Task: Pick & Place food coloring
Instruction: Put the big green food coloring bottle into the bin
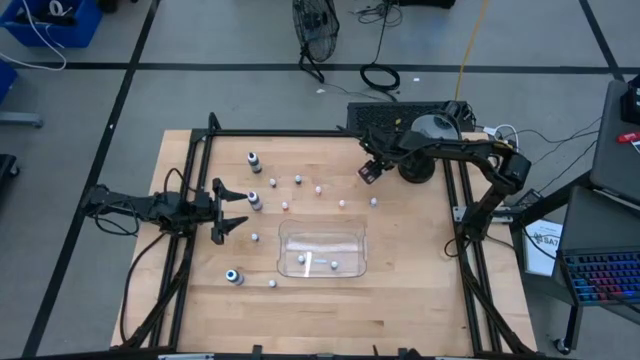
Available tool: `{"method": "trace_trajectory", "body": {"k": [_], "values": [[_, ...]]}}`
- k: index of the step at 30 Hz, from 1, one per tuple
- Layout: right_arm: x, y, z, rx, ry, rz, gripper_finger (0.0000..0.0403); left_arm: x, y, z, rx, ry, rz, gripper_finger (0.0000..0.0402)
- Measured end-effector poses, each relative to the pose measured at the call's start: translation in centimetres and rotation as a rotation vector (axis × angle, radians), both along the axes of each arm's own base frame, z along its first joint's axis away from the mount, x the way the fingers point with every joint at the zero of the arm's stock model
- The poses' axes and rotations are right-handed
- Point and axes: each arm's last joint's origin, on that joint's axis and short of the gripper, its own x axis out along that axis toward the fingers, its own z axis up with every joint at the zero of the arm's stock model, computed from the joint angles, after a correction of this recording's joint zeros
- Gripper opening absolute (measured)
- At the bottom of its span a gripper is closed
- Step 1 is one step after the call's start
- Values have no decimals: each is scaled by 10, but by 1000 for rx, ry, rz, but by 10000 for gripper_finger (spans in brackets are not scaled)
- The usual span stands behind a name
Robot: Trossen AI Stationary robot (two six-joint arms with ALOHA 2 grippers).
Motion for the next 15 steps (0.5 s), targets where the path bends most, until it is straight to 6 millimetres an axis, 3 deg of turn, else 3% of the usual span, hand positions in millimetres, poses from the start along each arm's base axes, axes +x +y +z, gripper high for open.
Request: {"method": "trace_trajectory", "body": {"k": [5, 11, 15], "values": [[1, 0, -2, -7, -19, 1, 196, 0, 0, 0, 0, 0, 0, 310], [-4, 0, -8, 28, -25, 8, 136, 0, 0, 0, 0, 0, 0, 310], [-5, 0, -10, 33, -20, 14, 135, 0, 0, 0, 0, 0, 0, 310]]}}
